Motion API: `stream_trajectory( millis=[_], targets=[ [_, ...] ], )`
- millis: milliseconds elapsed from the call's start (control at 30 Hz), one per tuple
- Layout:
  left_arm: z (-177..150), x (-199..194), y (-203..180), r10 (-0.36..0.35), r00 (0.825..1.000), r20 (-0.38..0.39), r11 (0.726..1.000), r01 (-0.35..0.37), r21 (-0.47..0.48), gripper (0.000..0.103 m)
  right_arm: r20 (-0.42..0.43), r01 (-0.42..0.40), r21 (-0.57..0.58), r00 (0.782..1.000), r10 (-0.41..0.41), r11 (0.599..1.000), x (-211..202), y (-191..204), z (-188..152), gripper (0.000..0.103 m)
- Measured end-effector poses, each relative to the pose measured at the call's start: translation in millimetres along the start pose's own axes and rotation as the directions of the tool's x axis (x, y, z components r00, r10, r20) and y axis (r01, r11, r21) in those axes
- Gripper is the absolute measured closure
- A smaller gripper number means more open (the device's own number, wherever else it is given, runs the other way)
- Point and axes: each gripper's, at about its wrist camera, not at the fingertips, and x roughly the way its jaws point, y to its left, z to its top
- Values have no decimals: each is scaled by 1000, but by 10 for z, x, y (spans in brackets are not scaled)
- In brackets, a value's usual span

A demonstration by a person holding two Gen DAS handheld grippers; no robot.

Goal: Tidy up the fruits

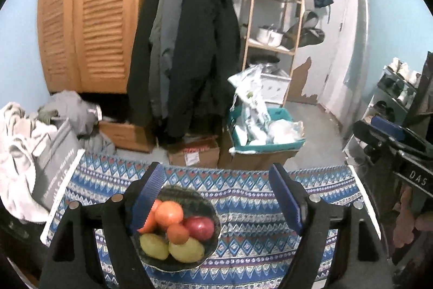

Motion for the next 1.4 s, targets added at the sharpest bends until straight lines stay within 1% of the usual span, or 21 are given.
stream_trajectory(
  millis=[100,267,333,400,533,633,767,867,967,1200,1400],
  targets=[
    [73,-102,-86,-10,999,33,1000,9,6,16,26,17,-8,1000,-17,1000,-139,-58,21,27],
    [154,-229,-210,-15,997,72,999,13,32,15,63,51,-21,997,-49,998,-316,-129,44,26],
    [184,-273,-272,-20,997,81,999,16,44,12,80,65,-34,995,-62,997,-406,-169,44,26],
    [193,-311,-318,-23,995,94,999,18,51,9,90,78,-40,993,-74,996,-467,-216,43,22],
    [234,-370,-431,-30,992,125,997,22,70,4,111,108,-66,989,-100,992,-573,-308,-16,20],
    [220,-380,-486,-17,990,141,997,5,83,3,126,138,-70,984,-129,988,-596,-373,-95,19],
    [174,-291,-520,-20,991,130,997,10,76,2,105,143,-46,985,-137,989,-528,-488,-210,19],
    [141,-204,-526,-15,995,100,998,9,60,2,78,150,-36,986,-147,988,-486,-573,-275,19],
    [122,-149,-514,4,996,86,999,-8,49,2,65,154,-7,986,-153,988,-507,-670,-310,19],
    [108,-155,-526,15,996,83,999,-18,32,0,66,189,16,980,-189,982,-597,-781,-356,18],
    [109,-164,-560,23,996,89,999,-27,42,0,58,190,22,980,-191,981,-598,-807,-358,18]
  ],
)
